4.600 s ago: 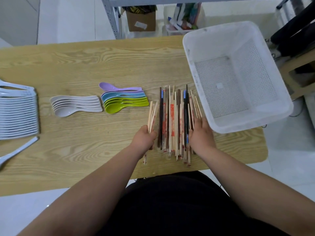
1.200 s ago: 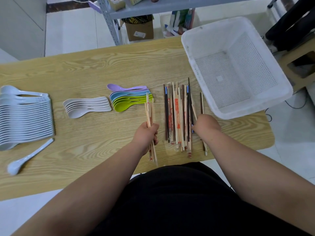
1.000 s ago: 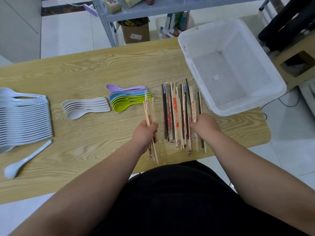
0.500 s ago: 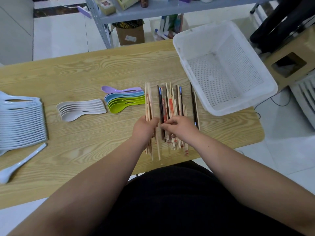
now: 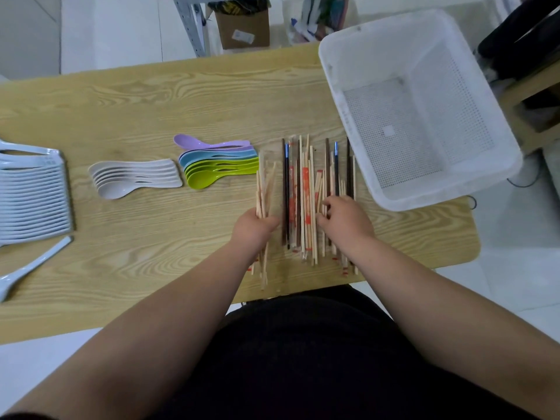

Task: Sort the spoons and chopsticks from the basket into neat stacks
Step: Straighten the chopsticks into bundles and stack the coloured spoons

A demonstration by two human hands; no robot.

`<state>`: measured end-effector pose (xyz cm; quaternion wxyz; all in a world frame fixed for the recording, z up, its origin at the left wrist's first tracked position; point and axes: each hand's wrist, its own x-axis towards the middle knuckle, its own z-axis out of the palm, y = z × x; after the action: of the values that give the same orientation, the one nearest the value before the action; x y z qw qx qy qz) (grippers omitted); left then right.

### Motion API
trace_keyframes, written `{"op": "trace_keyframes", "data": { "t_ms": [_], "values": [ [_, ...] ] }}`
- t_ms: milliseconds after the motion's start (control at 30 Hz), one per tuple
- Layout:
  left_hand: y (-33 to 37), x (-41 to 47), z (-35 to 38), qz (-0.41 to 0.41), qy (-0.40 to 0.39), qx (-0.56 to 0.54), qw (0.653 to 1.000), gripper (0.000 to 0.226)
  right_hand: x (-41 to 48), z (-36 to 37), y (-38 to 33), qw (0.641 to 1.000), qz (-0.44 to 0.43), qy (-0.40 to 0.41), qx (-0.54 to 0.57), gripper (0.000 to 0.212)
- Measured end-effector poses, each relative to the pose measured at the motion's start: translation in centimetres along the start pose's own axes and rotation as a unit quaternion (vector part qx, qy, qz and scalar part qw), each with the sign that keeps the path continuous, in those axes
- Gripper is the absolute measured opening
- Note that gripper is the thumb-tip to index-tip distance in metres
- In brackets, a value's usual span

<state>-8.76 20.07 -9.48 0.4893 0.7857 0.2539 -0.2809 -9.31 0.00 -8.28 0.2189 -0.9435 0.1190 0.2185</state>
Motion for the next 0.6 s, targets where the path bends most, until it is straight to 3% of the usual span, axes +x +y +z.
{"op": "trace_keyframes", "data": {
  "t_ms": [367,500,600],
  "values": [
    [0.3,1.3,2.4,-0.009,-0.036,-0.027,0.999,0.024,0.8,0.4,-2.2,0.996,0.05,-0.045,-0.06,0.062],
    [0.0,1.3,2.3,0.001,-0.038,-0.024,0.999,0.024,1.0,0.7,-3.2,0.993,0.063,-0.049,-0.085,0.081],
    [-0.4,1.6,2.1,0.001,-0.037,-0.019,0.999,0.028,1.2,0.8,-3.6,0.992,0.074,-0.056,-0.089,0.072]
  ]
}}
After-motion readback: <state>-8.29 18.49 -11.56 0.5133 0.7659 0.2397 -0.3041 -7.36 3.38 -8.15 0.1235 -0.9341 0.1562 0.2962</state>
